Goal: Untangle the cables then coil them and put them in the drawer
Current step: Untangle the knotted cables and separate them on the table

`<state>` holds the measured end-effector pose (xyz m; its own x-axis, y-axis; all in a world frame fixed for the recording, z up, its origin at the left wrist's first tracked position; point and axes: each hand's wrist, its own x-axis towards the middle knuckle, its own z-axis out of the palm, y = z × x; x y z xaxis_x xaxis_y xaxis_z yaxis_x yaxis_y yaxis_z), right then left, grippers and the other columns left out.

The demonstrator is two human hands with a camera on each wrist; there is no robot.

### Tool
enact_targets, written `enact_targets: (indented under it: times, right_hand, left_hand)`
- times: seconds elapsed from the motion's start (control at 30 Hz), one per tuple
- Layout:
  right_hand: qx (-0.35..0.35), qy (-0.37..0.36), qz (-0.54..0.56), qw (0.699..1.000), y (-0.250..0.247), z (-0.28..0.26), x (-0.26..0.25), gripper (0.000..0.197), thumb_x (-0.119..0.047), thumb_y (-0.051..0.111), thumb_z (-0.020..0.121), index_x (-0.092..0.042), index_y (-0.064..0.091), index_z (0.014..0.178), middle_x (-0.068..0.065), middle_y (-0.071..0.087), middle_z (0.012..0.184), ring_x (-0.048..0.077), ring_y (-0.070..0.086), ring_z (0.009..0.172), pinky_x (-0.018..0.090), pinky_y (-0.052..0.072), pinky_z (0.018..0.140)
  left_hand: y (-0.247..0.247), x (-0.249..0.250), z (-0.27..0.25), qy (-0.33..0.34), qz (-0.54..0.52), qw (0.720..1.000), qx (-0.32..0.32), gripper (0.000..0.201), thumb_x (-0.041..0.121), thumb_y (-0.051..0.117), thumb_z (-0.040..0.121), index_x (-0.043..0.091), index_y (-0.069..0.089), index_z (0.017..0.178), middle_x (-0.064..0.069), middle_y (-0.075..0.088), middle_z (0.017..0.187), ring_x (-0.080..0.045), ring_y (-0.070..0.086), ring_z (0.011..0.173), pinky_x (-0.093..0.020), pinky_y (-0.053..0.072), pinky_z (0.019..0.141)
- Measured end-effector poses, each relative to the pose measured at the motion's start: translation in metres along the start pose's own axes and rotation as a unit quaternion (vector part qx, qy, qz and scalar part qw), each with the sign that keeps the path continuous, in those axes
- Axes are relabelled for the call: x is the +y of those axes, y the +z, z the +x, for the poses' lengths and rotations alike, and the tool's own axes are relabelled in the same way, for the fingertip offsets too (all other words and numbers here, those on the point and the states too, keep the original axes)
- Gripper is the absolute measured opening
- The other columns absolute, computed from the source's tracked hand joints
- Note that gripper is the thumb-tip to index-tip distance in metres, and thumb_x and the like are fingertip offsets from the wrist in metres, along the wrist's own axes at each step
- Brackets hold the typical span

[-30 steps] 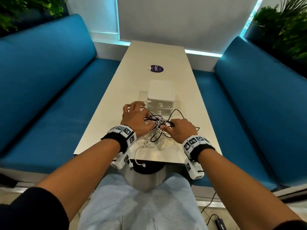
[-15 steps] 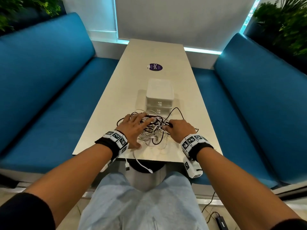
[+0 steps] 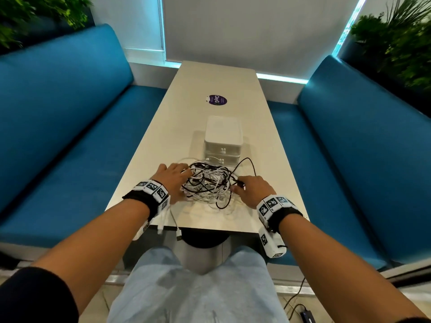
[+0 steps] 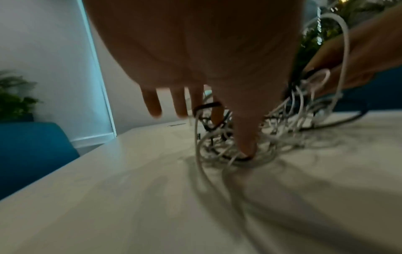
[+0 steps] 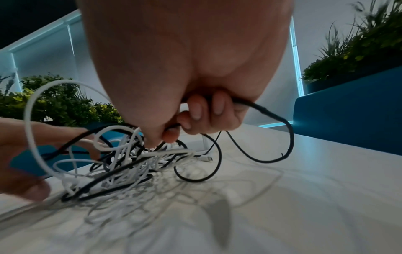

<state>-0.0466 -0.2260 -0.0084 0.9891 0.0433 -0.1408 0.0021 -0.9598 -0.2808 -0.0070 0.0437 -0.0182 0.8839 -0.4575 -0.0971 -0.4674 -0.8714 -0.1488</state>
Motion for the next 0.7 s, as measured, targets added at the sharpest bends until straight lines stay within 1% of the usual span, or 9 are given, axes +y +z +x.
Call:
enact_targets:
  times: [0.07,0.13,0.23,0.27,0.33,0.4,0.5,0.57,0.7]
  right_hand:
    - [0.005,-0.023,0.015,1.0,0.002,0.001,-0.003,0.029,-0.046,0.051,0.096,-0.023,0.065,0.109,0.009,0.068,0.106,0.033,0.063,0.099,0.037,0.052,0.079]
    - [0.01,-0.033,0.021,0.999,0.003,0.004,-0.004,0.029,-0.042,0.051,0.098,-0.024,0.065,0.116,0.009,0.068,0.111,0.032,0.062,0.104,0.035,0.049,0.079]
    - [0.028,-0.054,0.03,0.998,0.006,0.008,-0.005,0.028,-0.04,0.052,0.098,-0.023,0.065,0.115,0.008,0.068,0.11,0.03,0.06,0.104,0.034,0.045,0.076]
    - [0.034,-0.057,0.042,0.997,0.006,0.008,-0.005,0.026,-0.039,0.052,0.097,-0.023,0.066,0.112,0.007,0.069,0.108,0.029,0.061,0.102,0.033,0.045,0.075]
    - [0.039,-0.052,0.072,0.995,0.006,0.008,-0.006,0.02,-0.036,0.053,0.097,-0.026,0.067,0.107,0.006,0.07,0.101,0.028,0.063,0.095,0.033,0.047,0.073]
    - [0.044,-0.043,0.099,0.993,0.005,0.007,-0.002,0.017,-0.034,0.052,0.095,-0.028,0.066,0.103,0.005,0.07,0.094,0.029,0.064,0.089,0.036,0.05,0.073]
    - [0.039,-0.016,0.092,0.995,0.001,0.006,0.012,0.02,-0.042,0.052,0.095,-0.026,0.064,0.096,0.004,0.067,0.089,0.028,0.062,0.085,0.037,0.052,0.073]
    - [0.022,0.004,0.074,0.997,0.0,0.005,0.023,0.025,-0.048,0.051,0.095,-0.027,0.065,0.096,0.004,0.066,0.09,0.027,0.061,0.084,0.037,0.053,0.074]
    - [0.014,0.023,0.067,0.997,0.0,0.009,0.035,0.031,-0.053,0.049,0.095,-0.029,0.067,0.101,0.005,0.067,0.096,0.028,0.062,0.089,0.033,0.049,0.071]
  left_hand:
    - [-0.004,0.001,0.001,-0.018,-0.095,0.995,-0.029,0.102,0.063,0.067,0.069,0.029,0.017,0.151,-0.001,0.019,0.158,-0.023,0.022,0.143,-0.052,0.018,0.113]
    - [-0.018,0.003,0.004,-0.03,-0.171,0.985,0.026,0.104,0.069,0.06,0.065,0.027,0.017,0.15,-0.001,0.022,0.157,-0.022,0.021,0.143,-0.051,0.014,0.114]
    - [-0.043,0.021,0.012,-0.019,-0.253,0.959,0.124,0.074,0.052,0.053,0.074,0.025,0.033,0.14,-0.001,0.034,0.148,-0.023,0.029,0.137,-0.045,0.017,0.115]
    - [-0.049,0.033,0.016,-0.016,-0.29,0.946,0.14,0.062,0.044,0.053,0.078,0.026,0.038,0.135,0.0,0.042,0.143,-0.024,0.036,0.132,-0.043,0.024,0.112]
    - [-0.053,0.059,0.023,-0.007,-0.359,0.925,0.128,0.04,0.039,0.054,0.083,0.031,0.048,0.122,0.0,0.058,0.126,-0.022,0.053,0.112,-0.037,0.044,0.097]
    - [-0.043,0.079,0.031,0.02,-0.34,0.936,0.091,0.028,0.044,0.056,0.086,0.031,0.054,0.111,0.003,0.066,0.11,-0.02,0.06,0.097,-0.035,0.05,0.086]
    - [-0.02,0.083,0.038,0.069,-0.16,0.982,0.08,0.03,0.043,0.058,0.086,0.03,0.058,0.113,0.008,0.062,0.115,-0.019,0.056,0.111,-0.041,0.035,0.1]
    - [-0.011,0.076,0.039,0.071,-0.083,0.989,0.096,0.036,0.05,0.057,0.085,0.036,0.056,0.119,0.011,0.056,0.123,-0.018,0.051,0.118,-0.048,0.027,0.104]
    - [-0.014,0.057,0.039,0.061,-0.133,0.985,0.091,0.048,0.064,0.054,0.085,0.04,0.054,0.127,0.014,0.055,0.129,-0.016,0.054,0.117,-0.046,0.024,0.102]
